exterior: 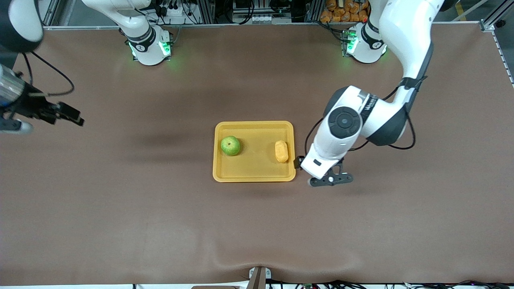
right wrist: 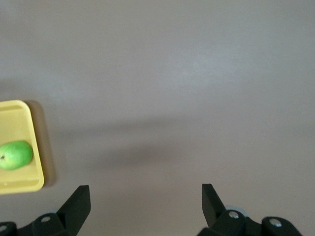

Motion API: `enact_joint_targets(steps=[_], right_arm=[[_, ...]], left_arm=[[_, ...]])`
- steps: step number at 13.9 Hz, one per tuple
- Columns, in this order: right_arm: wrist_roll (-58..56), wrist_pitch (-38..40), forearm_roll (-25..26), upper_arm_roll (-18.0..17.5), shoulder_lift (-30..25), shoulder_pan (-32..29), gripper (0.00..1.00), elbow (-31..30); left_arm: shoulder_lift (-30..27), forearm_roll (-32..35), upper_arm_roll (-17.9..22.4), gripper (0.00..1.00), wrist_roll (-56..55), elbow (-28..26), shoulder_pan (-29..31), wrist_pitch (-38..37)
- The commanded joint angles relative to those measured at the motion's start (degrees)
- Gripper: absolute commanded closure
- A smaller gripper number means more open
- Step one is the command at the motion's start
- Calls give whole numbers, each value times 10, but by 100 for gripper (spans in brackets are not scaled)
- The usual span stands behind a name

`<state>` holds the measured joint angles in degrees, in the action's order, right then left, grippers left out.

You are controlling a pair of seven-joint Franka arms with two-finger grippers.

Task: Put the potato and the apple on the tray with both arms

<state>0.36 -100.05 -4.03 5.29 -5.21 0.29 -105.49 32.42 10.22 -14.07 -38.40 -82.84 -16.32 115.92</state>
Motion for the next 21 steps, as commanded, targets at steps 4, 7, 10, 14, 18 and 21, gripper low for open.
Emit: enact_joint_targets(steps=[4, 7, 10, 14, 18, 21], right_arm=[[-14, 112, 15, -26, 34, -50, 0, 131], [-27, 116, 17, -30, 1, -50, 0, 95], [-27, 119, 49, -32, -12, -33, 0, 85], [-19, 136, 44, -30, -9, -34, 0, 94], [-19, 170, 41, -30, 1, -30, 0, 119], [-19, 167, 39, -32, 3, -26, 0, 120]], left_arm=[[-46, 10, -4, 0, 88, -9, 51, -45], [-70, 9, -4, 0, 131, -11, 77, -81], [-94, 6, -5, 0, 194, -13, 110, -118], [-123, 5, -7, 0, 247, -15, 145, -160], [-147, 5, -9, 0, 264, -18, 164, -196], [-168, 5, -10, 0, 266, -29, 170, -215]])
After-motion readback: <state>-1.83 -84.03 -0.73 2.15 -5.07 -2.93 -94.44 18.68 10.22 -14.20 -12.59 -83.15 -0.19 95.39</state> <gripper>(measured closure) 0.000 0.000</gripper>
